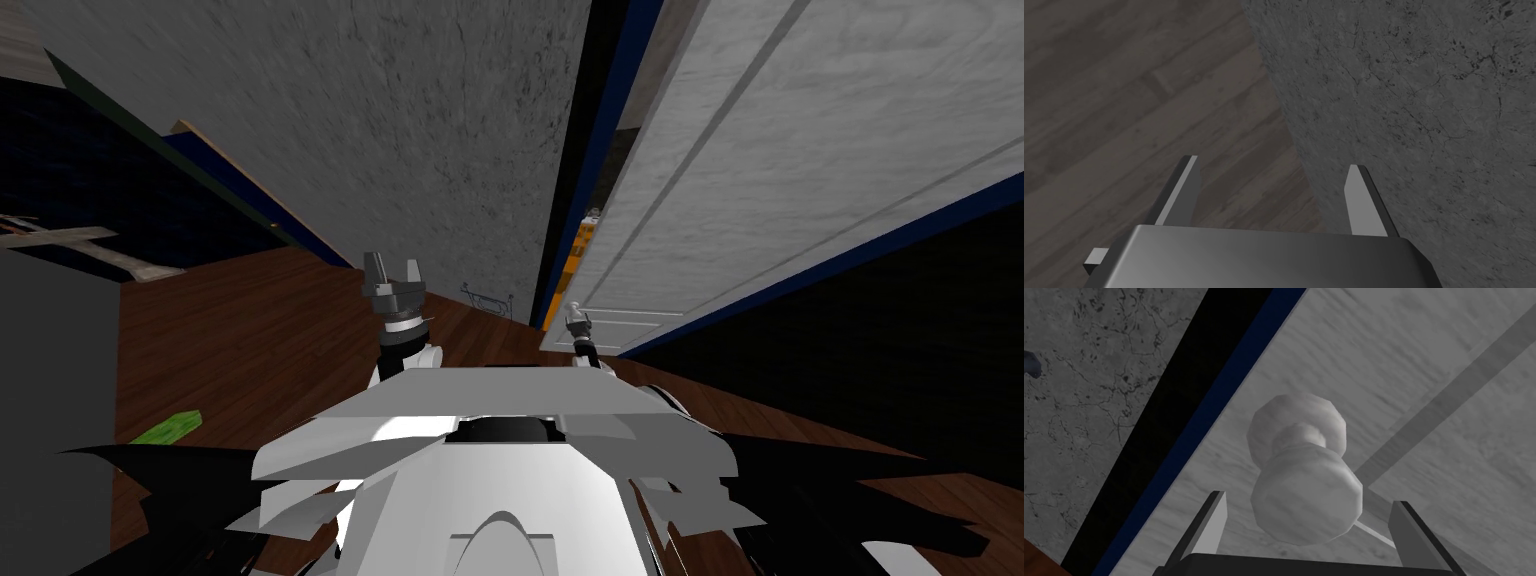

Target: Pull the door open

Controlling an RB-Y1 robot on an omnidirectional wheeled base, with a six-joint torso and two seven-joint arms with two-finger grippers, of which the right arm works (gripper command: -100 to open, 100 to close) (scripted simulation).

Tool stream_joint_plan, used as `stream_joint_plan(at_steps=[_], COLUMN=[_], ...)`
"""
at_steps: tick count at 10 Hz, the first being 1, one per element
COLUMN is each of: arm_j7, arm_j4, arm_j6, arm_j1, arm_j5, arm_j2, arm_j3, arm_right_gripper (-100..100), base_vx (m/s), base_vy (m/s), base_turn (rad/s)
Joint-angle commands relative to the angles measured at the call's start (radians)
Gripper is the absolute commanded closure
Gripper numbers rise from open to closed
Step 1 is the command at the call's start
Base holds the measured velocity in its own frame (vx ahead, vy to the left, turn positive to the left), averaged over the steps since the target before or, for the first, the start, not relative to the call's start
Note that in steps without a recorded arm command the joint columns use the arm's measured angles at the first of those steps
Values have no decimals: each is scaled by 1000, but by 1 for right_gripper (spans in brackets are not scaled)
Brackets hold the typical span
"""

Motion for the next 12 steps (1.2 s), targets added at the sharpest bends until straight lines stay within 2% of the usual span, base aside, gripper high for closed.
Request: stream_joint_plan(at_steps=[1, 12], arm_j7=[-29, -335], arm_j4=[-19, -79], arm_j6=[14, 48], arm_j1=[3, -20], arm_j5=[-9, -93], arm_j2=[3, 49], arm_j3=[5, 62], arm_right_gripper=[-100, -100], base_vx=[-50, -95], base_vy=[-6, -35], base_turn=[9, 31])
